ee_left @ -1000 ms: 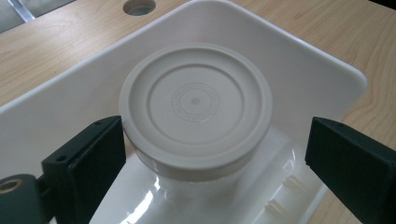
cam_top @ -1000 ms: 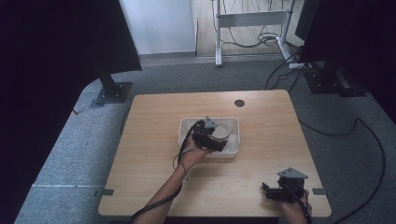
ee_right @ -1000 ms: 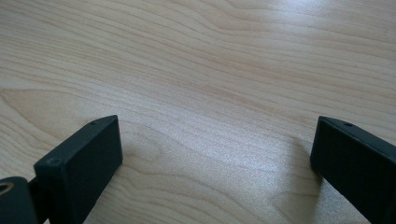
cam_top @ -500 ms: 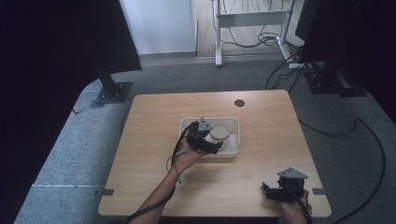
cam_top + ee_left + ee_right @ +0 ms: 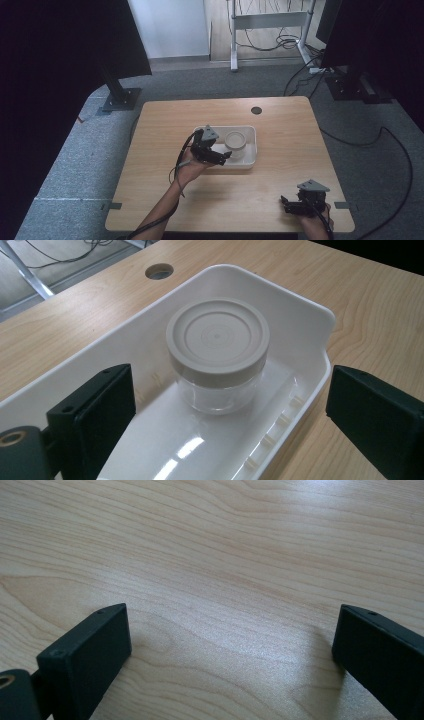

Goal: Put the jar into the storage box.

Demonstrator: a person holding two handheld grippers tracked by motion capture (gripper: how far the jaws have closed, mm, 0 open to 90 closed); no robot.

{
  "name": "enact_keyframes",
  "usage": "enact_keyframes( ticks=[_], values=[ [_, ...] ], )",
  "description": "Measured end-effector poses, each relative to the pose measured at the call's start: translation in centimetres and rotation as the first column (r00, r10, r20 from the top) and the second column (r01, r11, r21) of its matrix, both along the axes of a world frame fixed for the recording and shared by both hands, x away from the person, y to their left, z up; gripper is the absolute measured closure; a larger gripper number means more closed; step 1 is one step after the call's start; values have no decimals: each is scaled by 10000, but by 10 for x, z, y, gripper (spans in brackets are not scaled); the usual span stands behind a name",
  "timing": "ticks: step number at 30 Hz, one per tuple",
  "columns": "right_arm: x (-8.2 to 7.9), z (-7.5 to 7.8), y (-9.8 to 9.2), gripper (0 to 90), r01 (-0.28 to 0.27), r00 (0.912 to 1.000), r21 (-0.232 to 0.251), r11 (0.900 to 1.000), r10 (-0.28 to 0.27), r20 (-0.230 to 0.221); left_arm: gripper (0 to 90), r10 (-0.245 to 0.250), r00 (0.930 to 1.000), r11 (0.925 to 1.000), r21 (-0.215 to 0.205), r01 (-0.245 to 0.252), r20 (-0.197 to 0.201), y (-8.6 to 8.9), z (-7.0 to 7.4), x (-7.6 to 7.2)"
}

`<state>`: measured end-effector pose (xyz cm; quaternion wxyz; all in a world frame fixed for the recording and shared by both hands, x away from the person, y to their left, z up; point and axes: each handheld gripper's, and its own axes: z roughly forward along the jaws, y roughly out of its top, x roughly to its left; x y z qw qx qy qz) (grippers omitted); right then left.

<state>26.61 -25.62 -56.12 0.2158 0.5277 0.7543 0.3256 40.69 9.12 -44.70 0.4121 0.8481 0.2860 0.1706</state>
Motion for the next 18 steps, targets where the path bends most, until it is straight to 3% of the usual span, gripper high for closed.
enact_keyframes(
  ticks=[18],
  values=[
    [0,0,0,20,26,10000,-6,10000,-26,1,55,-68,9997,9993,-370,78,254,31,6,-22]
  ],
)
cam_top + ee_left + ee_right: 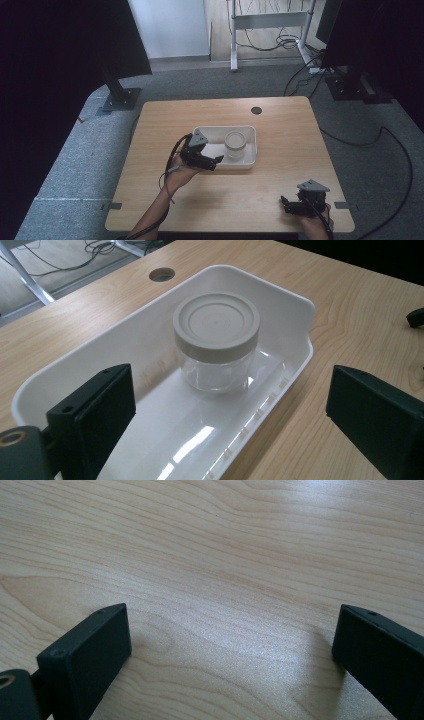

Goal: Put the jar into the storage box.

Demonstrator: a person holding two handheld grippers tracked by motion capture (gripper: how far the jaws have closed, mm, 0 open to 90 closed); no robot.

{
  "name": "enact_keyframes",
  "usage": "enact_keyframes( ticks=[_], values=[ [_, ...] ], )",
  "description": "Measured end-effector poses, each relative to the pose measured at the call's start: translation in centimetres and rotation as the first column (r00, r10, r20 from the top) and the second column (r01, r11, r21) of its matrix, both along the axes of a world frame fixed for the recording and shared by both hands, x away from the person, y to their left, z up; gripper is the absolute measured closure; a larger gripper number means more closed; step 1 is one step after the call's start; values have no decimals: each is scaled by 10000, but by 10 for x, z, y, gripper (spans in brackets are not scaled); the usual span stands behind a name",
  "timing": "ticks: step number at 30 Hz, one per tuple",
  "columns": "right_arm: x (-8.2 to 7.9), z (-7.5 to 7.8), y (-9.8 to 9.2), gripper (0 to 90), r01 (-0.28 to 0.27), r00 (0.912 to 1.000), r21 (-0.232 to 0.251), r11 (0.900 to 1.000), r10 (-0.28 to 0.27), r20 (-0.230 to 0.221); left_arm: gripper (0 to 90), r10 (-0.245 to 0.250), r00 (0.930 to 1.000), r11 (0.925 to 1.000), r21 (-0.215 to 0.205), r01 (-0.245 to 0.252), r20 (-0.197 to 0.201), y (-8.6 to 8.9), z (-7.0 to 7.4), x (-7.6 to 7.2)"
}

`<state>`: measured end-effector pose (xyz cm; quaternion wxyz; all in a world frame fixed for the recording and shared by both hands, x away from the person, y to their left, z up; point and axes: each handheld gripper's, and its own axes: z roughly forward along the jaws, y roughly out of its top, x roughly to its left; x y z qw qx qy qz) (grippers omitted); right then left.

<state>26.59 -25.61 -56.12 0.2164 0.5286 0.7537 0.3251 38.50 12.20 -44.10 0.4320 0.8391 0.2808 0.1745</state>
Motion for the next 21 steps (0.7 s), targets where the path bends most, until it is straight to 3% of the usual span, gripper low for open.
enact_keyframes(
  ticks=[21],
  values=[
    [0,0,0,19,29,10000,-2,10000,-29,4,55,308,9994,9991,-311,-304,130,40,-9,-22]
  ],
)
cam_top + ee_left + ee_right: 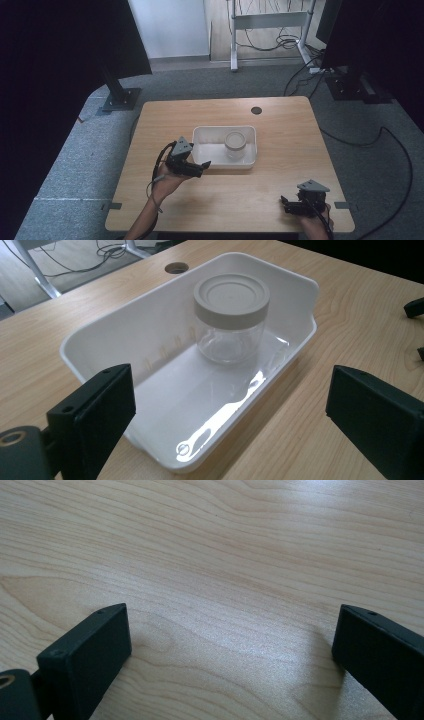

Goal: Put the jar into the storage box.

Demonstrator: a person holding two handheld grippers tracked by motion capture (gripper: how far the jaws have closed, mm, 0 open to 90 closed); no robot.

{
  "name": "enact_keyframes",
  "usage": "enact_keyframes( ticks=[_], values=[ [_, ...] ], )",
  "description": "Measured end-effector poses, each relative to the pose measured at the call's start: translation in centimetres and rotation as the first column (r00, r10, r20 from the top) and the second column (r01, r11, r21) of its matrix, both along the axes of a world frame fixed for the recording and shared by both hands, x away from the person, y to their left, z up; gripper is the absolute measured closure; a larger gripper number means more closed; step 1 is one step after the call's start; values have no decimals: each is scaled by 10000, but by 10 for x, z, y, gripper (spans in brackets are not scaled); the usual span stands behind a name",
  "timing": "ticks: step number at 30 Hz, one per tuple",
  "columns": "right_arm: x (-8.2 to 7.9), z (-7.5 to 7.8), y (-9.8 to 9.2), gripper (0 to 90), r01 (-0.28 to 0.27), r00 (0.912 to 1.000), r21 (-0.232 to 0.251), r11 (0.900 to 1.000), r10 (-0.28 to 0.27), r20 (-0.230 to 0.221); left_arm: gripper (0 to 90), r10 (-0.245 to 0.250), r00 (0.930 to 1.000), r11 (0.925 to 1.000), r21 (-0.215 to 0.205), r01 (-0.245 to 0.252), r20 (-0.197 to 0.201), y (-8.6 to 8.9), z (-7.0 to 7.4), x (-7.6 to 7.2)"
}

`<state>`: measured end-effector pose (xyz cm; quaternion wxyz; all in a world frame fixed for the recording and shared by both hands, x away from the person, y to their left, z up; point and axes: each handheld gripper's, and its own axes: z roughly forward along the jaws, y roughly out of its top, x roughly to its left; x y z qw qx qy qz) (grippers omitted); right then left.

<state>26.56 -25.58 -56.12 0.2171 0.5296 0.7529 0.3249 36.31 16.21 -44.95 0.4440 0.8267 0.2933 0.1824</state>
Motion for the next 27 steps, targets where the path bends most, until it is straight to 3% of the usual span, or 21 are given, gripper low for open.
enact_keyframes(
  ticks=[27],
  values=[
    [0,0,0,20,15,10000,-4,10000,-15,8,55,409,9991,9983,-411,-406,58,36,-22,-23]
  ],
)
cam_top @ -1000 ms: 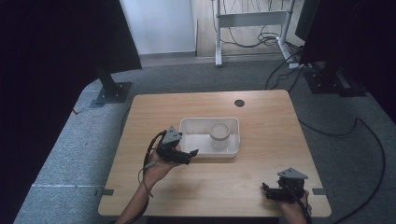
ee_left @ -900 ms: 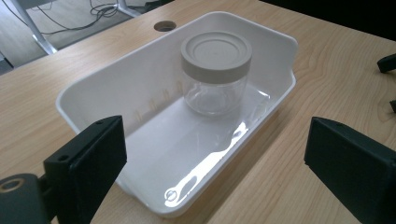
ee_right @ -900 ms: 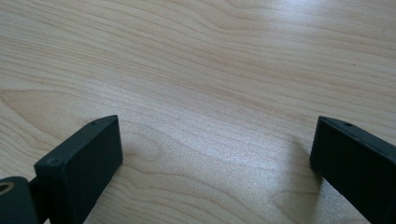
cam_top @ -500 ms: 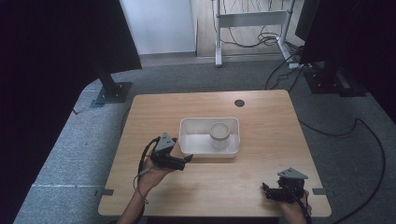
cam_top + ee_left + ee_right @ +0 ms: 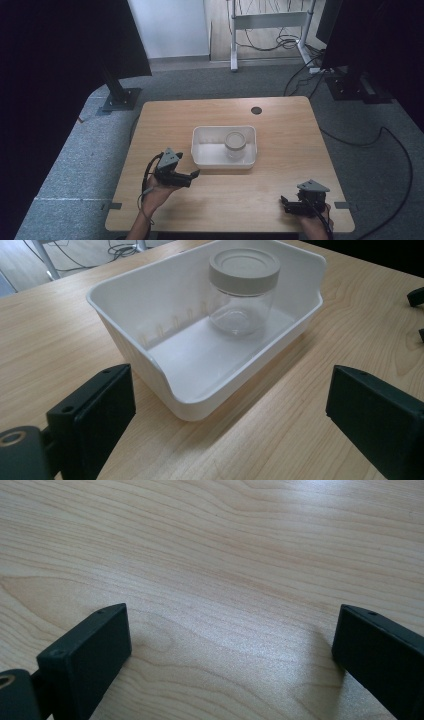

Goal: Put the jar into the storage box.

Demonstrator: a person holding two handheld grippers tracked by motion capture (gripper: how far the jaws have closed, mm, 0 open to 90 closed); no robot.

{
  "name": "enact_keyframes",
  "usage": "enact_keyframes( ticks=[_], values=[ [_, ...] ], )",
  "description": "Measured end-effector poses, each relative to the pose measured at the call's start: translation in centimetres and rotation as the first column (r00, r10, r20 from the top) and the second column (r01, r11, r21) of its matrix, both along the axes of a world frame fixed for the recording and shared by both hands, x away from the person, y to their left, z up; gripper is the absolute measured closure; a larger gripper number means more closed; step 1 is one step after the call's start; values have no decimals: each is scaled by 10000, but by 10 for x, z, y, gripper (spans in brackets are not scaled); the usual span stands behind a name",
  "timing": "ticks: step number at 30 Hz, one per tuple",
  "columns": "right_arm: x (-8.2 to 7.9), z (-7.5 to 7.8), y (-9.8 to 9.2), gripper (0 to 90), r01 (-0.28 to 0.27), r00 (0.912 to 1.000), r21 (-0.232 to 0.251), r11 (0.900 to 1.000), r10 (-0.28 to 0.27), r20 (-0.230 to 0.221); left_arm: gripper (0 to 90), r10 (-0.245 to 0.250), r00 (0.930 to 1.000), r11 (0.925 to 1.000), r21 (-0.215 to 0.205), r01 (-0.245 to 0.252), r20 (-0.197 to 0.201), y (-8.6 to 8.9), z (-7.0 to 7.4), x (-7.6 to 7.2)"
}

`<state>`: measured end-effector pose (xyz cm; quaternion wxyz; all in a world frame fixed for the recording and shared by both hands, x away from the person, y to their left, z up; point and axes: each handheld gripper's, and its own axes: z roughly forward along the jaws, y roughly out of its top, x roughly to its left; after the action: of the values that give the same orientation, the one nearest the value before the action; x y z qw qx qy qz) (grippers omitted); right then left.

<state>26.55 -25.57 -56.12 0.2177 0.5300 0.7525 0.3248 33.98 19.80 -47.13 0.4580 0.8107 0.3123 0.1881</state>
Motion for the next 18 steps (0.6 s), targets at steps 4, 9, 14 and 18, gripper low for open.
enact_keyframes(
  ticks=[4,9,14,18],
  values=[
    [0,0,0,20,7,10000,-1,10000,-7,-1,56,-12,9999,9999,162,10,163,3,-3,-4],
    [0,0,0,20,12,10000,1,10000,-12,0,57,-31,9995,9994,355,20,299,7,-12,-9],
    [0,0,0,20,18,10000,0,10000,-18,0,57,0,9996,9994,348,-9,266,11,-20,-12],
    [0,0,0,20,27,10000,2,10000,-27,0,57,106,9999,9996,278,-109,116,15,-28,-14]
  ],
)
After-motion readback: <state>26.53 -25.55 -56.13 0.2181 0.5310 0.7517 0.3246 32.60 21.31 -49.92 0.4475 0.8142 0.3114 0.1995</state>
